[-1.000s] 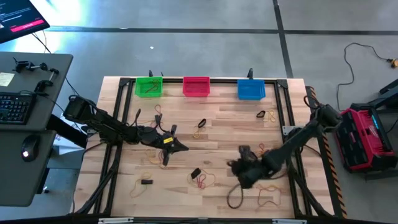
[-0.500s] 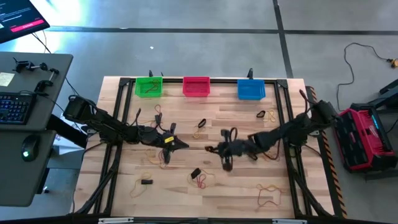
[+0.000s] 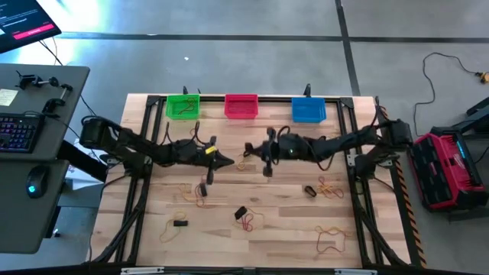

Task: Sort rubber bands into baskets
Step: Put the black rubber band into the red bin

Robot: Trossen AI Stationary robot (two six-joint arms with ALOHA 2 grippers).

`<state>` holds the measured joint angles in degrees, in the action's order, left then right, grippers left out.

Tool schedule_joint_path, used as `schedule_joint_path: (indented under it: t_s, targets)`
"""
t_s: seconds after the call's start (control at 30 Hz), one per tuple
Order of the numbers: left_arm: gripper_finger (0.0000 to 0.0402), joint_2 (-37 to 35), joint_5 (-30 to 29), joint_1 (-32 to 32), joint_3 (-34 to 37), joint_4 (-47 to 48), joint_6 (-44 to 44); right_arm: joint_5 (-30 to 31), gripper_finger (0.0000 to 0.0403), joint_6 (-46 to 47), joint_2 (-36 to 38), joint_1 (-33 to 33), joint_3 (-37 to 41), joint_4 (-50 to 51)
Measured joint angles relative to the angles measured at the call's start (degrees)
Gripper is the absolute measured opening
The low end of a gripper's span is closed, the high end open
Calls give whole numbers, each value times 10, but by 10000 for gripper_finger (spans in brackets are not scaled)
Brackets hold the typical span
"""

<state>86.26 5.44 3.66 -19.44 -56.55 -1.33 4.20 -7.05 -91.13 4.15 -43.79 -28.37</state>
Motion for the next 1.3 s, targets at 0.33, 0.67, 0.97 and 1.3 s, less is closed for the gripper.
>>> schedule_joint_path:
  t_s: [0.33, 0.67, 0.97, 1.3]
  targets:
    - [0, 0, 30, 40, 0, -7, 19, -32, 0, 6, -63, 131, -158, 175]
    - [0, 0, 30, 41, 0, -7, 27, -46, 0, 10, -193, 215, -377, 387]
    - [0, 0, 30, 42, 0, -4, 25, -70, 0, 28, -321, 258, -571, 558]
    - [0, 0, 30, 42, 0, -3, 20, -92, 0, 130, -467, 291, -777, 779]
